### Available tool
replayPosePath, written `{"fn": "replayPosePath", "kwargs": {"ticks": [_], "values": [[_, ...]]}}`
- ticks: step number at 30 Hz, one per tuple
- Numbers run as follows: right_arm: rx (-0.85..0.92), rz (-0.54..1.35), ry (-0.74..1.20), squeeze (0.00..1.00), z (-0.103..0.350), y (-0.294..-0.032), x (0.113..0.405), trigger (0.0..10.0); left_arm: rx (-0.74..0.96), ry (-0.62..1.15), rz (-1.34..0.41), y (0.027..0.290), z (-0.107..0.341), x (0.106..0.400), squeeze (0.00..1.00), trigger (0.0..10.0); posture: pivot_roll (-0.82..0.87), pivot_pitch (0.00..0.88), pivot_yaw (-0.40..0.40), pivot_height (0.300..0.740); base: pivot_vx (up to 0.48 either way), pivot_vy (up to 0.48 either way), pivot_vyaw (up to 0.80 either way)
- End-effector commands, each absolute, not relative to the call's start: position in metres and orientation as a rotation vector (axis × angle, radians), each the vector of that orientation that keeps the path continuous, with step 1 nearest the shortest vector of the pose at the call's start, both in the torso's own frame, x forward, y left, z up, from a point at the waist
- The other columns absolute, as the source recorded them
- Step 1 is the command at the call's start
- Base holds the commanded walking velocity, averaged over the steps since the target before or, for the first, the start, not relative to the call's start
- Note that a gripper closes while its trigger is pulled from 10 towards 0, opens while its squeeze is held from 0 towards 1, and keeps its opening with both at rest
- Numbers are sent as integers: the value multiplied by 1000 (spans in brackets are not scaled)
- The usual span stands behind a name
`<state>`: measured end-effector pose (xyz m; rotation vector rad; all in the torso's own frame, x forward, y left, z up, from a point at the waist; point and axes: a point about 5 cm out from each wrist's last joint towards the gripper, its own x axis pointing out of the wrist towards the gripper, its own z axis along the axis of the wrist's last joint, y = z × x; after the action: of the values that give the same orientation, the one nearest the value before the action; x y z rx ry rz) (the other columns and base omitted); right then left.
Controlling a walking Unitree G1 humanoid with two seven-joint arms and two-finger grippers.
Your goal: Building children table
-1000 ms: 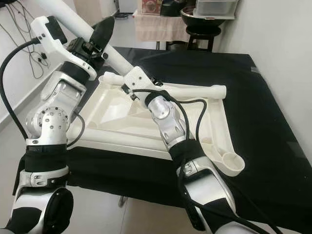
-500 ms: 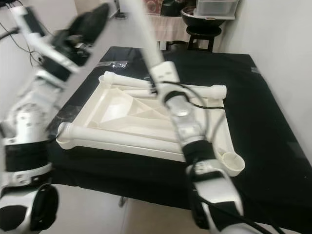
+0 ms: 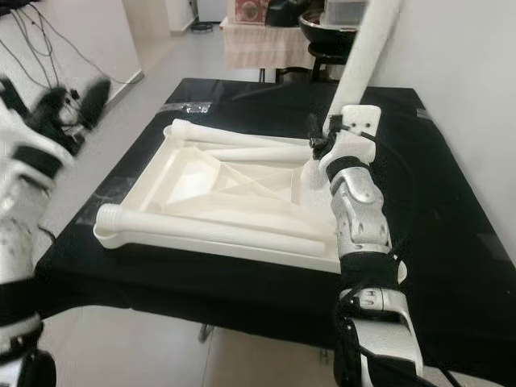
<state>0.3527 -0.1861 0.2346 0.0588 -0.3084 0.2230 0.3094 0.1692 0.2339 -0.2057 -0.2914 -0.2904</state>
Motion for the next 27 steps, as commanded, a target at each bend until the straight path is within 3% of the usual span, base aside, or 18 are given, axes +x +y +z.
{"fn": "replayPosePath", "kwargs": {"ticks": [1, 7, 9, 18, 27], "values": [[105, 464, -330, 0, 234, -161, 331, 10000, -156, -238, -405, 137, 217, 299, 0, 10000, 19, 69, 26, 740, 0, 0, 0], [162, 680, -328, 0, 230, -152, 304, 10000, -167, -213, -610, 106, 209, 284, 0, 10000, 11, 75, 32, 740, 0, -156, 0], [87, 760, -290, 0, 222, -152, 293, 10000, -173, -208, -719, 97, 207, 276, 0, 10000, 3, 77, 42, 740, 0, -469, 0], [1, 894, -177, 0, 208, -158, 272, 10000, -130, -173, -881, 85, 200, 262, 0, 10000, 0, 80, 52, 740, 0, -460, 0], [-26, 940, -139, 0, 209, -169, 267, 10000, -83, -93, -934, 87, 186, 253, 0, 10000, 15, 93, 48, 740, 0, -112, 0]]}}
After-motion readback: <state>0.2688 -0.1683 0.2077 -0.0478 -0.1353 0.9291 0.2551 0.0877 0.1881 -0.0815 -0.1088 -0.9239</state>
